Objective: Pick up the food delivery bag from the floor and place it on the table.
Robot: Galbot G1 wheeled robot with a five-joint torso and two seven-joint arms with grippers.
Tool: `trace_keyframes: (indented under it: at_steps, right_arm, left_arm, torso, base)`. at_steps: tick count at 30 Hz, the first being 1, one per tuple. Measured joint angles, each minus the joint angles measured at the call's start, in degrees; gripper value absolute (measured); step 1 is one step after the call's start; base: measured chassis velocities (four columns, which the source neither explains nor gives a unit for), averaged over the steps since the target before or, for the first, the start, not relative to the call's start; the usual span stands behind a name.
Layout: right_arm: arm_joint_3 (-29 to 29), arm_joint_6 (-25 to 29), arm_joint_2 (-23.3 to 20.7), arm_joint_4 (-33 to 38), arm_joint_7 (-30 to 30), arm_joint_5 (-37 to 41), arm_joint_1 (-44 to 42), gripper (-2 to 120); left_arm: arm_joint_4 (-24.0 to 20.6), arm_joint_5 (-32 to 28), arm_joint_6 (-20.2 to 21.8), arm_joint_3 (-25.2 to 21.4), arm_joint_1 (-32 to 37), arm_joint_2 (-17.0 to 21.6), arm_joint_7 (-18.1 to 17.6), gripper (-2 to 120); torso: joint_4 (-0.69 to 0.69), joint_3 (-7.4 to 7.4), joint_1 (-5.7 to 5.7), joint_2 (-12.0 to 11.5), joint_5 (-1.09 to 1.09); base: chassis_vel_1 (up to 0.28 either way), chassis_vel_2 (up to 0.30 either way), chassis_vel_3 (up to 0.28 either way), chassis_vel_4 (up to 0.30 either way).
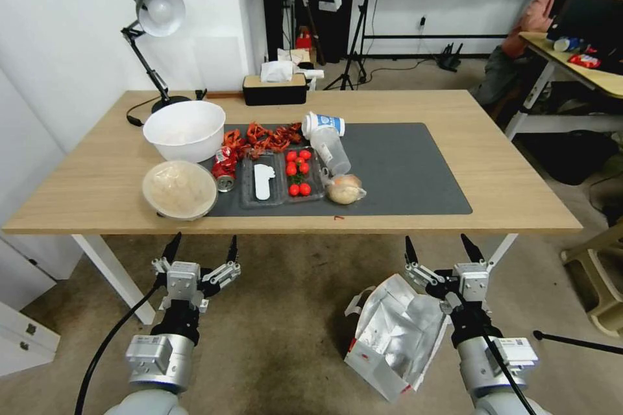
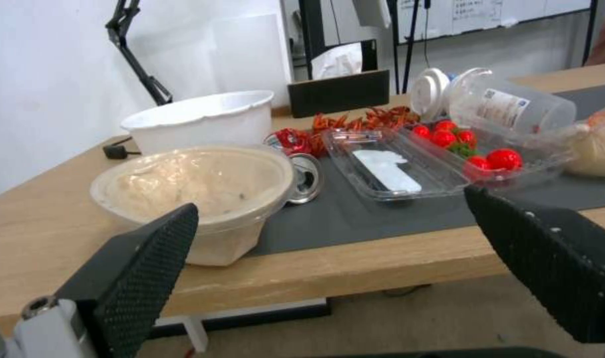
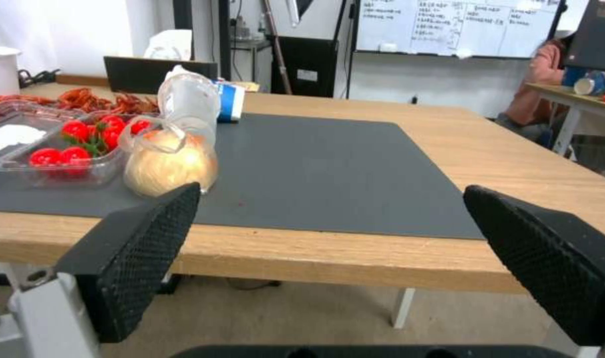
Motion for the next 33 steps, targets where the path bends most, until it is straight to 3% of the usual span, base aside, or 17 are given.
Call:
trace_keyframes:
  at_steps: [23,27,28,29,31,32,33]
  right_arm:
    - [0.06,-0.39,0.03,0.12,-0.47,0.19,-0.17,100]
    - [1.37,-4.61,0.75,1.76,-5.41,2.19,-1.98,100]
    - [2.23,-7.32,1.26,2.85,-8.61,3.49,-3.23,100]
    - [2.23,-7.32,1.26,2.85,-8.61,3.49,-3.23,100]
    - [2.86,-8.88,1.67,3.2,-10.37,5.12,-3.59,100]
    - [3.08,-9.0,1.73,3.12,-10.75,5.53,-3.58,100]
    - [3.08,-9.0,1.73,3.12,-10.75,5.53,-3.58,100]
  left_arm:
    - [-0.09,-0.12,0.1,0.15,0.01,0.0,-0.22,100]
    - [-1.79,-2.45,2.88,2.58,0.19,0.0,-4.02,100]
    - [-3.2,-4.38,5.25,4.63,0.38,-0.02,-7.18,100]
    - [-3.2,-4.38,5.25,4.63,0.38,-0.02,-7.18,100]
    - [-5.13,-7.01,8.42,7.37,0.63,-0.05,-11.45,100]
    - [-6.64,-9.17,10.8,9.68,0.86,-0.1,-14.9,100]
    - [-6.64,-9.17,10.8,9.68,0.86,-0.1,-14.9,100]
  torso:
    - [0.0,0.0,0.0,0.0,0.0]
    - [0.0,0.0,0.0,0.0,0.0]
    - [-0.02,0.0,0.0,0.0,-0.01]
    - [-0.02,0.0,0.0,0.0,-0.01]
    - [-0.01,0.0,0.0,0.0,0.01]
    - [0.0,0.0,0.0,0.0,0.01]
    - [0.0,0.0,0.0,0.0,0.01]
  base:
    - [0.0,0.0,0.0,0.0]
    - [0.0,0.0,0.0,0.0]
    - [0.0,0.0,0.0,0.0]
    - [0.0,0.0,0.0,0.0]
    - [0.0,0.0,0.0,0.0]
    - [0.0,0.0,0.0,0.0]
    - [0.0,0.0,0.0,0.0]
